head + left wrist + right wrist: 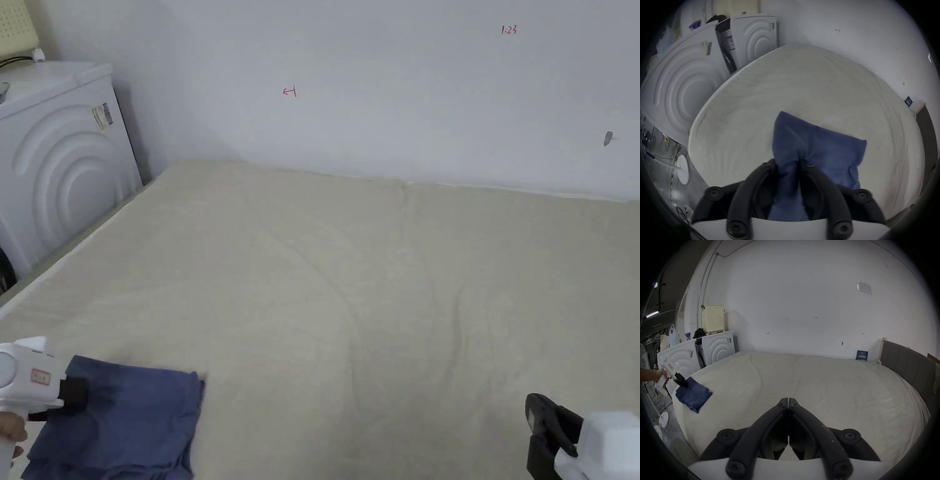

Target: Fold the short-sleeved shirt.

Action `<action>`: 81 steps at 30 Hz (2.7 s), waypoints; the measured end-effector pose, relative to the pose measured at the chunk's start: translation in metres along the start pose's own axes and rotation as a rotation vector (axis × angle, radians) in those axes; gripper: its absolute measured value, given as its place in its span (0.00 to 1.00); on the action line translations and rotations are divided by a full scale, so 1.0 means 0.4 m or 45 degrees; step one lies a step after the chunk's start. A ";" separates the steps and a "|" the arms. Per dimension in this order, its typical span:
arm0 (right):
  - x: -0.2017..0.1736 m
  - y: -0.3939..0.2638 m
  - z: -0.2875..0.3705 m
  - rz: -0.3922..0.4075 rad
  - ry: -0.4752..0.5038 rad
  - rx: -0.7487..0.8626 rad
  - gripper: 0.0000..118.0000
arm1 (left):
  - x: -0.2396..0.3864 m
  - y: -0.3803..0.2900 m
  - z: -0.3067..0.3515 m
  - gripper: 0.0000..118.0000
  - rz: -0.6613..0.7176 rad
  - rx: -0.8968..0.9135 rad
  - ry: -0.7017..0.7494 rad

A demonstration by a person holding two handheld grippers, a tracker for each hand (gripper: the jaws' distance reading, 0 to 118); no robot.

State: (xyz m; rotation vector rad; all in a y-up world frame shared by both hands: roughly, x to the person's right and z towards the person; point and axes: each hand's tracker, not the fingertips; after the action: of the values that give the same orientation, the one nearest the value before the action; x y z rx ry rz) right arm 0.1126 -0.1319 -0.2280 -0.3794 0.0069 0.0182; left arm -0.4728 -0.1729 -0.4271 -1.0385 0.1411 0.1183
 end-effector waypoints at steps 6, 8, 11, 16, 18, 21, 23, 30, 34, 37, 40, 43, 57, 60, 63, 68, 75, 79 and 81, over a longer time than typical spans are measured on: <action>0.007 0.006 0.009 -0.007 -0.019 -0.016 0.02 | 0.001 0.002 0.020 0.96 0.118 0.129 0.045; 0.011 0.019 0.022 -0.023 -0.024 -0.002 0.02 | 0.014 0.002 0.053 0.95 0.143 0.174 0.037; 0.018 0.040 0.052 -0.034 -0.032 0.027 0.02 | 0.048 -0.001 0.114 0.95 0.140 0.239 0.007; 0.060 0.098 0.115 -0.039 -0.052 0.106 0.02 | 0.154 -0.023 0.279 0.89 0.107 0.484 -0.024; 0.072 0.128 0.148 -0.034 -0.069 0.150 0.02 | 0.205 -0.037 0.354 0.89 0.089 0.585 -0.072; 0.133 0.155 0.176 -0.014 -0.115 0.211 0.02 | 0.292 -0.067 0.471 0.89 0.065 0.758 -0.131; 0.167 0.173 0.197 -0.007 -0.153 0.240 0.02 | 0.354 -0.089 0.547 0.89 0.051 0.858 -0.163; 0.257 0.226 0.277 0.037 -0.267 0.348 0.02 | 0.555 -0.198 0.707 0.90 -0.013 1.141 -0.296; 0.283 0.235 0.322 0.044 -0.299 0.397 0.02 | 0.674 -0.262 0.725 0.90 -0.108 1.243 -0.293; 0.306 0.232 0.343 0.022 -0.300 0.410 0.02 | 0.751 -0.299 0.702 0.89 -0.200 1.283 -0.242; 0.319 0.228 0.361 0.020 -0.320 0.416 0.02 | 0.816 -0.337 0.684 0.77 -0.266 1.300 -0.257; 0.348 0.215 0.365 0.016 -0.340 0.419 0.02 | 0.858 -0.364 0.669 0.47 -0.290 1.290 -0.344; 0.395 0.188 0.369 0.002 -0.373 0.414 0.02 | 0.946 -0.415 0.643 0.00 -0.327 1.232 -0.441; 0.395 0.187 0.371 0.004 -0.374 0.416 0.02 | 0.946 -0.416 0.643 0.00 -0.326 1.239 -0.442; 0.391 0.189 0.375 0.012 -0.378 0.420 0.02 | 0.948 -0.417 0.646 0.00 -0.335 1.242 -0.439; 0.387 0.191 0.378 0.014 -0.377 0.425 0.02 | 0.948 -0.416 0.649 0.00 -0.333 1.249 -0.445; 0.384 0.193 0.381 0.018 -0.380 0.430 0.02 | 0.946 -0.418 0.649 0.00 -0.336 1.249 -0.445; 0.382 0.194 0.381 0.021 -0.380 0.431 0.02 | 0.944 -0.419 0.650 0.00 -0.333 1.248 -0.445; 0.381 0.195 0.382 0.020 -0.377 0.431 0.02 | 0.941 -0.419 0.650 0.00 -0.335 1.246 -0.448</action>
State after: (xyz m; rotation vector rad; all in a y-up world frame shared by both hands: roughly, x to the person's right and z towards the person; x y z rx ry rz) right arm 0.2640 -0.0003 -0.1165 -0.0352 -0.2767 0.0877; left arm -0.0590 -0.0211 -0.2196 -0.0441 -0.2463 -0.0160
